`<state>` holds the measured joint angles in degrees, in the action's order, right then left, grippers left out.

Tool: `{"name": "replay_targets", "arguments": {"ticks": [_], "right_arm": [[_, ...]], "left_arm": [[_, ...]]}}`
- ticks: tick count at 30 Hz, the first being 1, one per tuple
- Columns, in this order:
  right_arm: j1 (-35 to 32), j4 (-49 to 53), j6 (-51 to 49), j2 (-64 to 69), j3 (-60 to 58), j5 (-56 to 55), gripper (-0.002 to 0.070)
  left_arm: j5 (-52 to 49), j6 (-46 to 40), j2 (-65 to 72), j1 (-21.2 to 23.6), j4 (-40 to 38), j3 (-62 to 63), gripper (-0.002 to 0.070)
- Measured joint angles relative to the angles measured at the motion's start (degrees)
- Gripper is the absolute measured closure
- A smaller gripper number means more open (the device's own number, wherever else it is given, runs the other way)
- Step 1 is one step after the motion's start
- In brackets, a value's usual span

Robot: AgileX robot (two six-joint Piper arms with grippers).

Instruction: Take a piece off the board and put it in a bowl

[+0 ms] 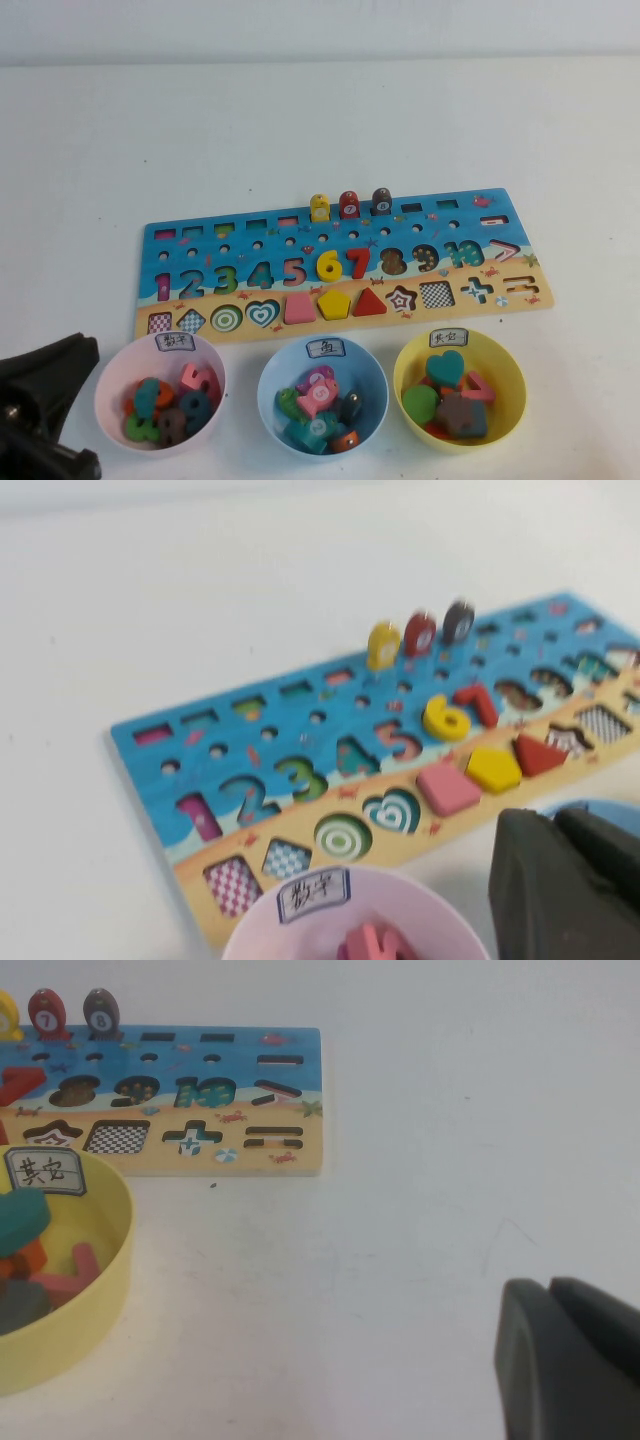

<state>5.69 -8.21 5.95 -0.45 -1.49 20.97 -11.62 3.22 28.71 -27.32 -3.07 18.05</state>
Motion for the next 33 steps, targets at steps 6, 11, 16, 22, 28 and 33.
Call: {"name": "replay_targets", "arguments": {"ticks": [6, 11, 16, 22, 28, 33], "right_arm": [[0.0, 0.0, 0.0, 0.0, 0.0, 0.0, 0.0694], [0.0, 0.0, 0.0, 0.0, 0.0, 0.0, 0.0694], [0.0, 0.0, 0.0, 0.0, 0.0, 0.0, 0.0694], [0.0, 0.0, 0.0, 0.0, 0.0, 0.04, 0.0694], [0.0, 0.0, 0.0, 0.0, 0.0, 0.04, 0.0694], [0.0, 0.0, 0.0, 0.0, 0.0, 0.13, 0.0694]], "left_arm": [[2.06, -0.13, -2.71, 0.0, -0.51, -2.67, 0.0675], [2.71, -2.61, -2.85, 0.0, -0.09, -2.79, 0.0675], [8.59, -3.22, -2.96, 0.0, 4.33, -3.24, 0.0675], [15.88, -3.22, -10.16, 7.81, 5.78, -8.97, 0.0675], [16.19, -2.86, -22.32, 19.07, 5.54, -14.85, 0.0675], [15.03, -1.61, -28.8, 24.42, 5.85, -18.52, 0.0675]]}}
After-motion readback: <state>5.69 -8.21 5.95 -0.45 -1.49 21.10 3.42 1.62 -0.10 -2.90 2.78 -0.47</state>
